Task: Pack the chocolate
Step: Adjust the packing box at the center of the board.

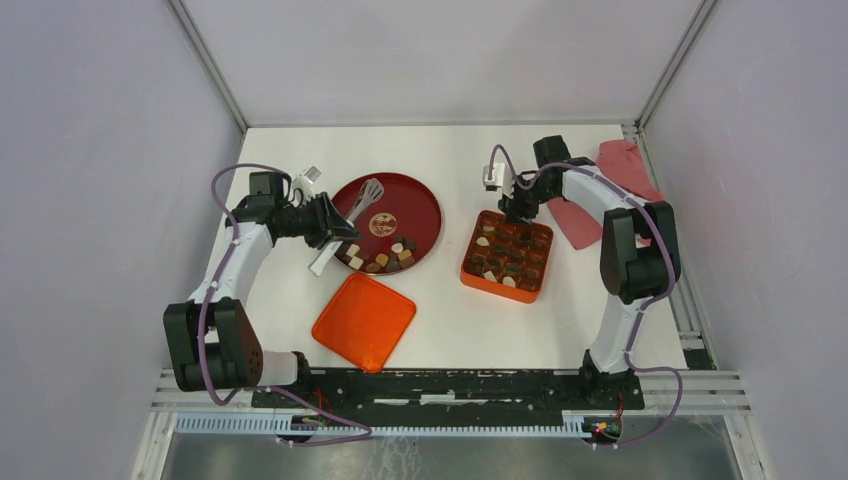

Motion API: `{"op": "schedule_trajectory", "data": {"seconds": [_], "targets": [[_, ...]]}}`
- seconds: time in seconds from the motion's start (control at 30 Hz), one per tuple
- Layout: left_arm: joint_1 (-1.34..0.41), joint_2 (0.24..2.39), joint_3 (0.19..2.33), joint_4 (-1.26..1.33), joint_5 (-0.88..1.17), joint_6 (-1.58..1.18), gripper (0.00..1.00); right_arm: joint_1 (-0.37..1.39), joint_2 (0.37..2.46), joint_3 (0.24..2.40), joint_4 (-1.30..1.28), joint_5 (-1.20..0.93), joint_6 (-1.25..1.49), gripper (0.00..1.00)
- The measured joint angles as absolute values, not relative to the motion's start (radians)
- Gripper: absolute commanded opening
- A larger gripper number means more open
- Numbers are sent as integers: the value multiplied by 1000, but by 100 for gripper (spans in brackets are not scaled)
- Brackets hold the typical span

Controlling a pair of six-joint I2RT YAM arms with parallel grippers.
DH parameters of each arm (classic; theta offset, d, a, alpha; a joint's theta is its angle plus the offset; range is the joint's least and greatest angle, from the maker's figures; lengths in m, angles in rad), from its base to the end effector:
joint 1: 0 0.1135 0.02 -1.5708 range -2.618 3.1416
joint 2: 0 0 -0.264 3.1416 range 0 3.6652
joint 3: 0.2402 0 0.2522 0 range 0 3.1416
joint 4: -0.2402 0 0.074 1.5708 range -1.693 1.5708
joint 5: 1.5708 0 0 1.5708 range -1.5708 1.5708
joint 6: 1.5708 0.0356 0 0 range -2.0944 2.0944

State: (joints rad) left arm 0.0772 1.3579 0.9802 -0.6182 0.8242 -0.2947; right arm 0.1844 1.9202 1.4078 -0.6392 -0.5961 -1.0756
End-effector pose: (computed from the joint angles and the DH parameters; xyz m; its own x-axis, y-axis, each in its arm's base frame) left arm 0.2686 -0.0054 0.2546 -0.9010 -0.2675 -0.3414 0.0876 0.6586 -0.7474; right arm 0.3850 0.0921 0.1992 -0.0956 -0.7585 -0.6446 -0.9689 0.2193 -0.1144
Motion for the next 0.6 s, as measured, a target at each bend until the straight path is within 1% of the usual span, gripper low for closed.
{"op": "schedule_trajectory", "data": {"seconds": [0.07,0.2,0.3,0.43,0.6], "targets": [[77,1354,980,-619,824,-295,2,189,1922,1399,-636,-585,-1094,38],[77,1342,980,-619,828,-295,2,196,1922,1374,-637,-579,-1121,18],[77,1334,979,-620,837,-295,2,198,1921,1364,-635,-579,-1129,7],[77,1330,979,-622,845,-295,2,205,1904,1356,-643,-574,-1134,1],[77,1325,978,-623,847,-295,2,210,1811,1336,-643,-562,-1112,0]]}}
